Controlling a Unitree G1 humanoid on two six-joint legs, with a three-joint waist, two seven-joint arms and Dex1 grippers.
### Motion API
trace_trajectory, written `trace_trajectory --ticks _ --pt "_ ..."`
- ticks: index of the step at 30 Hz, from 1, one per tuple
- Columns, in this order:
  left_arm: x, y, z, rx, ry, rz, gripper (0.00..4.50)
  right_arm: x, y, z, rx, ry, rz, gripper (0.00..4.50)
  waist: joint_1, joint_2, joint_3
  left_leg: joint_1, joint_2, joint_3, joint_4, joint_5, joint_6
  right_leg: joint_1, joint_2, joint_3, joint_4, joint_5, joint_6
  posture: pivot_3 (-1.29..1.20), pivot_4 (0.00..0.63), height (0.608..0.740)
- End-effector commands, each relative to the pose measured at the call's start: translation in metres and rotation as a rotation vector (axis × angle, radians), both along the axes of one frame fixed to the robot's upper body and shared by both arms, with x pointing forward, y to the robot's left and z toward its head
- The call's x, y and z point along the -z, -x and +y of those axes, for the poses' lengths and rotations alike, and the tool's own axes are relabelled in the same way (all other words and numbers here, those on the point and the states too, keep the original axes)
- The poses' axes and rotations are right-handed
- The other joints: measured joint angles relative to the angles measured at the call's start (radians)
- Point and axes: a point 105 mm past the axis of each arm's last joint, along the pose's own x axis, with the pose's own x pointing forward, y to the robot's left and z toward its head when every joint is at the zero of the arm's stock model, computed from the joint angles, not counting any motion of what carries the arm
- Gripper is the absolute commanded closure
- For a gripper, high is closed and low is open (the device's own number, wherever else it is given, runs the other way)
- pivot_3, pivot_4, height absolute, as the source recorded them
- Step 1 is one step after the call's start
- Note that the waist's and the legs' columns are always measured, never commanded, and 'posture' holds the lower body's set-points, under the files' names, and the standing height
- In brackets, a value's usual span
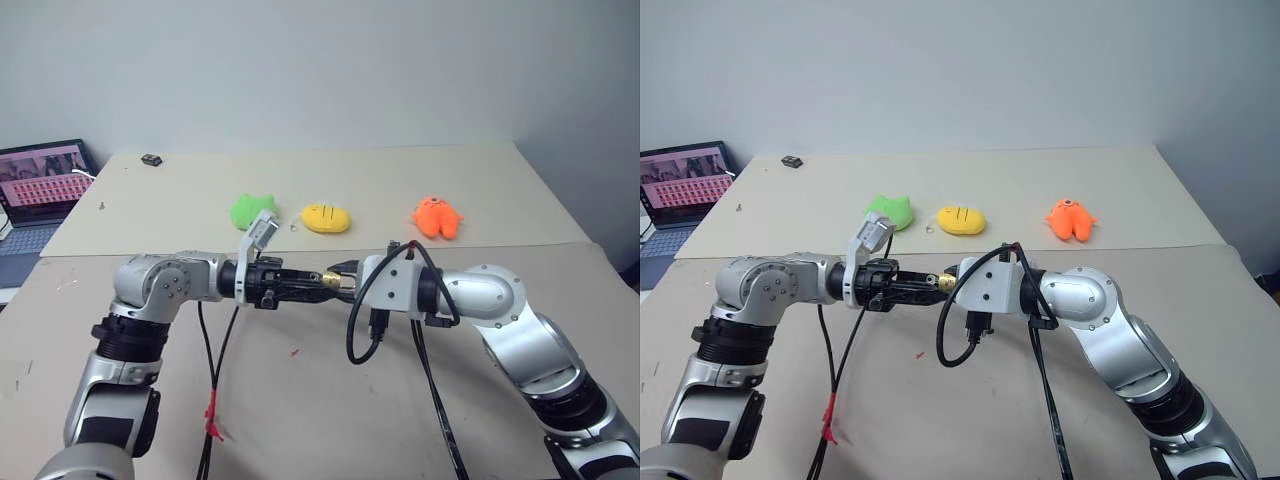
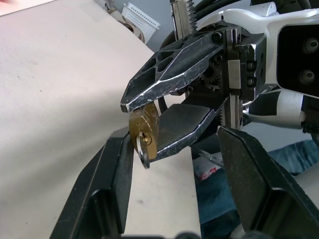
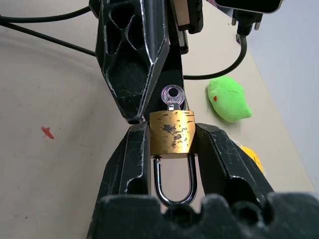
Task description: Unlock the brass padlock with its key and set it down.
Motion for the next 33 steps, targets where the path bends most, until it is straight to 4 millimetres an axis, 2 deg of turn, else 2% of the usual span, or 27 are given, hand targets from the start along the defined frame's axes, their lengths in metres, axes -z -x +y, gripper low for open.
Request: trace_trajectory --ticks 1,4,6,26,28,33 --pt "-0.0147 -0.0006 -0.0016 0.011 0.054 -0.027 2.73 -0.0131 0.0013 -0.0019 0.008 -0.017 -0.051 3.56 0.0 0.0 0.0 0.0 0.0 0.0 0.0 0.0 0.0 0.0 0.0 0.0 0.0 0.0 0.0 0.0 0.15 0.655" --pt "-0.0159 -0.0018 -0.0011 0.006 0.061 -0.022 3.93 -0.0129 0.0018 -0.0024 0.009 -0.016 -0.049 3.56 0.0 0.0 0.0 0.0 0.0 0.0 0.0 0.0 0.0 0.0 0.0 0.0 0.0 0.0 0.0 0.0 0.15 0.655" --pt "-0.017 -0.0029 -0.0006 0.003 0.067 -0.017 4.47 -0.0126 0.0016 -0.0027 0.011 -0.015 -0.047 3.56 0.0 0.0 0.0 0.0 0.0 0.0 -0.001 0.0 0.0 0.0 0.0 0.0 0.0 0.0 0.0 0.0 0.15 0.655" --pt "-0.0181 -0.0091 -0.0053 -0.039 0.096 -0.008 4.5 -0.0109 0.0025 -0.0043 0.014 -0.01 -0.032 3.56 0.0 0.0 0.0 0.0 0.0 0.0 0.0 0.0 0.0 0.0 0.0 0.0 0.0 0.0 0.0 0.0 0.15 0.655" --pt "-0.0177 -0.0097 -0.0051 -0.042 0.095 -0.01 4.5 -0.0114 0.0028 -0.0044 0.015 -0.028 -0.007 2.58 0.0 0.0 0.0 0.0 0.0 0.0 0.0 0.0 0.0 0.0 0.0 0.0 0.0 0.0 0.0 0.0 0.15 0.655" --pt "-0.017 -0.0105 -0.0054 -0.046 0.091 -0.013 4.5 -0.0097 0.0037 -0.0087 0.023 -0.013 0.02 1.07 0.0 0.0 0.0 0.0 0.0 0.0 0.0 0.0 0.0 0.0 0.0 0.0 0.0 0.0 0.0 0.0 0.15 0.655"
